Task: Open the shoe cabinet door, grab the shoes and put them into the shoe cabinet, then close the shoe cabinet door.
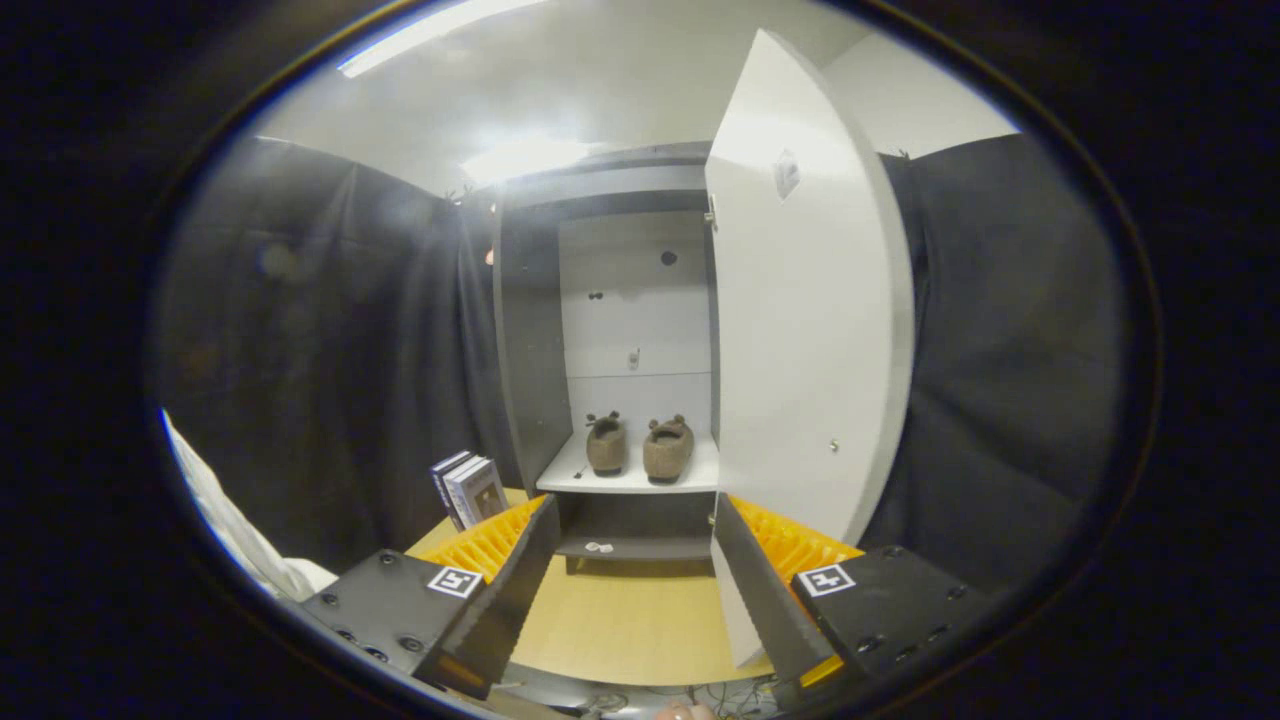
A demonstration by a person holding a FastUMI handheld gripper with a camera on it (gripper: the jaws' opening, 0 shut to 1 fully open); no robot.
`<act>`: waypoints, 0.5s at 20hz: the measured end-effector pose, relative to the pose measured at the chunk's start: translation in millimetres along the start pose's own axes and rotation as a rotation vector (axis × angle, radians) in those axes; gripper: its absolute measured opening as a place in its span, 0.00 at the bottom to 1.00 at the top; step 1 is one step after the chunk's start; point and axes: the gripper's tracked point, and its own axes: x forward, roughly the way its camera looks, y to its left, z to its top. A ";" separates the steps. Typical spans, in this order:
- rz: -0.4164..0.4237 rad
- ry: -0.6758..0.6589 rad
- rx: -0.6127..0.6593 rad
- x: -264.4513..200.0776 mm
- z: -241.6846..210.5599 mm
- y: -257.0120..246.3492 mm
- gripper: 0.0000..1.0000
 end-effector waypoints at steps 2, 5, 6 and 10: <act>-0.049 -0.017 0.001 -20.1 3.0 -21.3 0.98; -0.157 -0.037 -0.006 -38.9 3.5 -62.1 0.98; -0.190 -0.042 -0.012 -43.5 4.5 -75.7 0.98; -0.276 -0.056 -0.031 -47.4 8.5 -130.1 0.98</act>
